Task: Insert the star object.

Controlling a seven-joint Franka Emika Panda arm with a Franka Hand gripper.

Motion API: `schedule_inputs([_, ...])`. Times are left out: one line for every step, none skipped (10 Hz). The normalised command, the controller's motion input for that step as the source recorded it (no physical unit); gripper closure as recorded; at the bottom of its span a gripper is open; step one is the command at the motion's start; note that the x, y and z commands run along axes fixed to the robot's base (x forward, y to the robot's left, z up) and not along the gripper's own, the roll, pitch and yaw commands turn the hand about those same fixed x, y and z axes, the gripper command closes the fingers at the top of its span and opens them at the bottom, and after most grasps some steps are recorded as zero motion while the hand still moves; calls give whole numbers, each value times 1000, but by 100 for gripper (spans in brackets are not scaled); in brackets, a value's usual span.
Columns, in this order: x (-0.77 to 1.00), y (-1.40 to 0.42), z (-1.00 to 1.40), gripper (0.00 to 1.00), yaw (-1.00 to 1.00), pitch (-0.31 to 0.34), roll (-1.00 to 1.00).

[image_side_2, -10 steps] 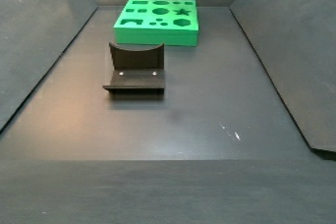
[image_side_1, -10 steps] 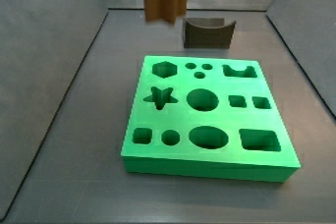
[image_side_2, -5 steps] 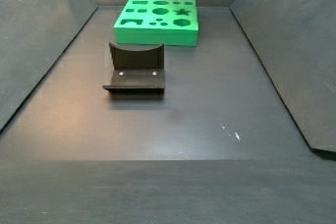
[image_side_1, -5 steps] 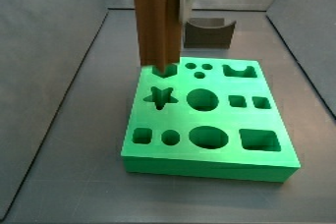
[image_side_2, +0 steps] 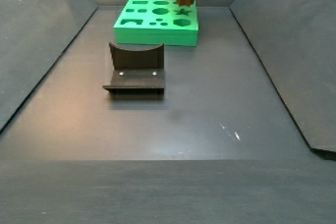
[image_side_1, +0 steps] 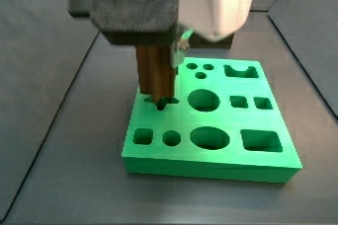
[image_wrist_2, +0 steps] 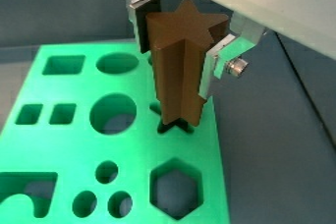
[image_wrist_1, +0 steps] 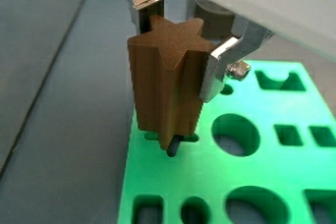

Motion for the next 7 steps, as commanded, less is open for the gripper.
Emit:
schedule_inputs([174,0,-366,100,0,33,0])
schedule_inputs([194,0,-434,100,0,46,0])
schedule_inputs([103,0,-597,100,0,0,0])
schedule_inputs([357,80,-757,100,0,44,-16])
schedule_inputs([417,274,-866,100,0,140,27])
schedule_inputs([189,217,-903,100,43,76,114])
schedule_inputs([14,91,-1000,100,183,0,100])
